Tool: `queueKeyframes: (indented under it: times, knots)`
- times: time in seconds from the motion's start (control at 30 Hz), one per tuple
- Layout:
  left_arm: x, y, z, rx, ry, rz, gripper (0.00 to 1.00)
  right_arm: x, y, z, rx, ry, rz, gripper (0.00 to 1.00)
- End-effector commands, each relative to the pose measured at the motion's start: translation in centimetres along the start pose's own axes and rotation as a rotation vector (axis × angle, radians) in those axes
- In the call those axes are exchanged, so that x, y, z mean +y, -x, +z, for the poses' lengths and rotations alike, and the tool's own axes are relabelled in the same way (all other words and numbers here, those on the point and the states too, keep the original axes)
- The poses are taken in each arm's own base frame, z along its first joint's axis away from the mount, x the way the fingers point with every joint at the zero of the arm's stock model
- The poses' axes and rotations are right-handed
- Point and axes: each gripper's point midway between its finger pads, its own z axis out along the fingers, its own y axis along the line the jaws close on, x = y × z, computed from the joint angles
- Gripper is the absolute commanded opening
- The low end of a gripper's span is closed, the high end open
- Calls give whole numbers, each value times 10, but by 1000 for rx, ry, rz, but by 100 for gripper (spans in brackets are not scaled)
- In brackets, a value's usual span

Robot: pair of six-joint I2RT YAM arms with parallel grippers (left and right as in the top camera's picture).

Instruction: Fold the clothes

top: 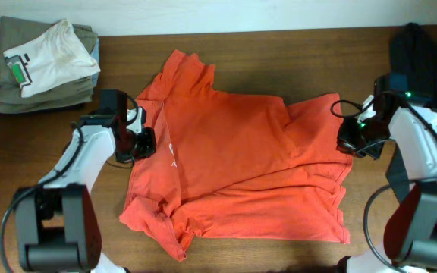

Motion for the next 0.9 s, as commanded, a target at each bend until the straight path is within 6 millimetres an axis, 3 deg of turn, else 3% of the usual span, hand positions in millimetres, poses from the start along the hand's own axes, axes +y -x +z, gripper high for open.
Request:
queueKeyframes:
  times: [0.0, 0.1, 0.2, 0.37, 0.57, 0.87]
  knots:
    - [5, -7, 19, 60, -1, 1, 1, 2, 3, 3, 4, 16, -3, 13]
    - [12, -8, 28, 75, 22, -6, 1, 2, 5, 3, -3, 18, -5, 14]
    - [35, -13, 40, 102, 128, -51, 1, 2, 5, 3, -1, 17, -5, 14]
    - [55, -16, 48, 129, 138, -107, 1, 1, 3, 13, -2, 17, -8, 14]
    - [84, -13, 40, 114, 143, -194, 1, -1, -10, 57, -12, 30, -35, 4]
    - [111, -17, 33, 120, 224, -238, 1, -7, -4, 69, -61, 13, -25, 4]
